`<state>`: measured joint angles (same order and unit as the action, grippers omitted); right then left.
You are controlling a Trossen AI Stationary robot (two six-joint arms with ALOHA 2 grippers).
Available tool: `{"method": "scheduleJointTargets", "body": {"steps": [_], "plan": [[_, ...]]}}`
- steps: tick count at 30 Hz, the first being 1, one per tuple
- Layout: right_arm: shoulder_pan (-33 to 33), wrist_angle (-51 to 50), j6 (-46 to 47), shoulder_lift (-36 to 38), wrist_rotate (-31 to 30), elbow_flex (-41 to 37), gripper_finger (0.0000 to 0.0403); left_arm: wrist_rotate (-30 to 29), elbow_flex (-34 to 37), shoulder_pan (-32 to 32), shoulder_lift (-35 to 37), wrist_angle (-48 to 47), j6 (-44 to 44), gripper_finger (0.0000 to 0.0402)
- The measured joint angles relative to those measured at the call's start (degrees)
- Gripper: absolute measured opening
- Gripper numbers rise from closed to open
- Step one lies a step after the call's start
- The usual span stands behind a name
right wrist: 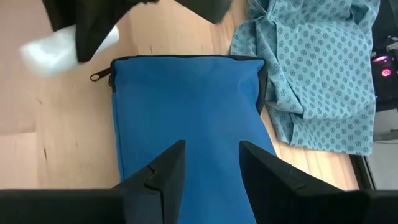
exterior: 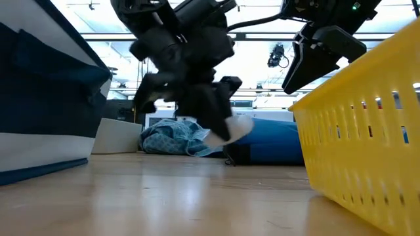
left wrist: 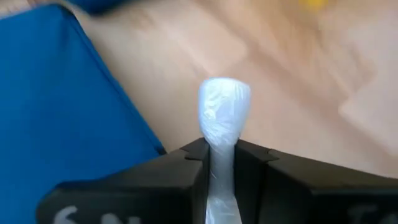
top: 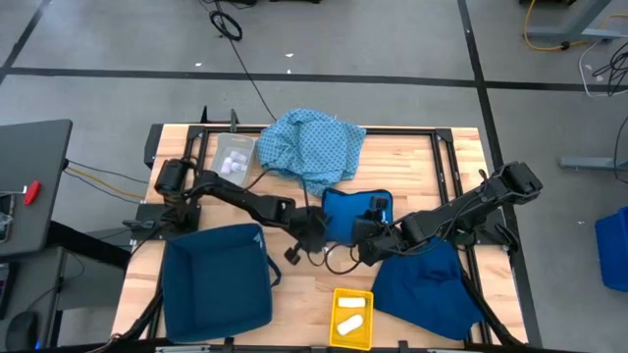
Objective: Pick & place medical supplies in basket/bin
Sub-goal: Put the rolled gauze into the yellow bin
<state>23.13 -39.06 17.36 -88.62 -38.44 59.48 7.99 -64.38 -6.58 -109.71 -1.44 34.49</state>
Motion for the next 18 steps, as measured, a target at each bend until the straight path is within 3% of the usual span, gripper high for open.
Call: {"method": "scheduleJointTargets", "body": {"steps": [5,13,18], "plan": [[0.6,0.3,0.1,0.0,-0.1,0.0,0.0156,7.8,0.0,1.5,0.0,7.5,-3.9,0.0043],[2.4,0.3,0.2,0.7,-0.8,0.0,0.0156,13.0,-0.1,2.8,0.2,15.5,-6.1,0.0043],[5.8,1.8,-0.2,4.2,-7.7,0.0,0.0156,14.7,-0.1,2.9,0.2,16.9,-6.6,0.0043]]}}
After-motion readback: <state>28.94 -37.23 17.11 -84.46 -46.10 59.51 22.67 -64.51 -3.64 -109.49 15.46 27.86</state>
